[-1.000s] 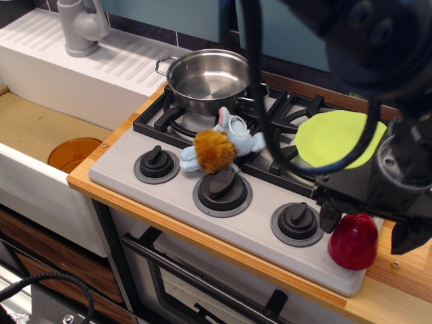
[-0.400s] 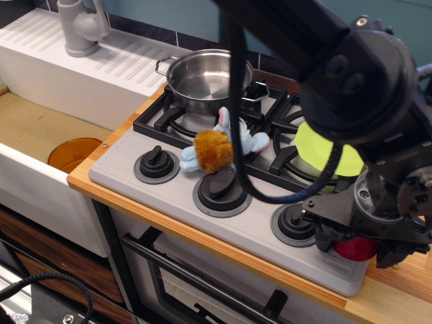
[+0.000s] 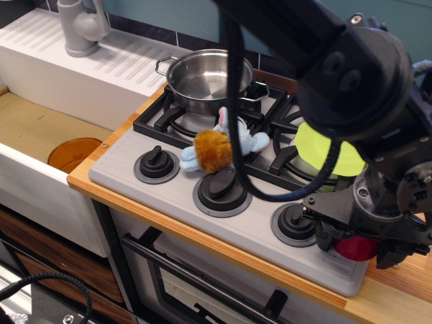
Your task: Put sweetpotato on plate and stuffedelephant in pot or pan on stove
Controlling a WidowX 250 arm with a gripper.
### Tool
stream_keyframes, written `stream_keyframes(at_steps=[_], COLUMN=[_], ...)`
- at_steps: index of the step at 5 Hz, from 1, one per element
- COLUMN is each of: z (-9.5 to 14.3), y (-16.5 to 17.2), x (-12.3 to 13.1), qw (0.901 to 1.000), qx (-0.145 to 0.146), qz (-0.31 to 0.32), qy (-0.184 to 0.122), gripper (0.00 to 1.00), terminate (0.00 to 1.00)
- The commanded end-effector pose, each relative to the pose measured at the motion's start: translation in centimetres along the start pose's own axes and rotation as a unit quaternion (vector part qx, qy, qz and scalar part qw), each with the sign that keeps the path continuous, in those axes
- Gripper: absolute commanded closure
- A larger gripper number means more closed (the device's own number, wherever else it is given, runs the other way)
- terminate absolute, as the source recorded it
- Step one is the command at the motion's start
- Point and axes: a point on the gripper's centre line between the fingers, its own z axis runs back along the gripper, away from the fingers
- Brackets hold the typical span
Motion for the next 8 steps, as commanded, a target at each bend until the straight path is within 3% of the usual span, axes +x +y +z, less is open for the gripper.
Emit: stream_keyframes(at_steps=[1,3,4,6,8], z=[5.1,8.5,8.2,3.0,1.0], y=[0.6,1.8,3.1,3.9,2.3], x=[1.6,5.7,9.1,13.6,13.0], qw=[0.9998,0.9985,0.9981,0.9966,0.9972], qx=[0.011,0.023,0.006,-0.036,-0.035], qz=[-0.006,-0.027,-0.045,-0.069,-0.052], qy=[0.018,0.042,0.043,0.027,0.042], gripper=[1.0,1.0,1.0,1.0,1.0], terminate=[0.0,0.0,0.0,0.0,0.0])
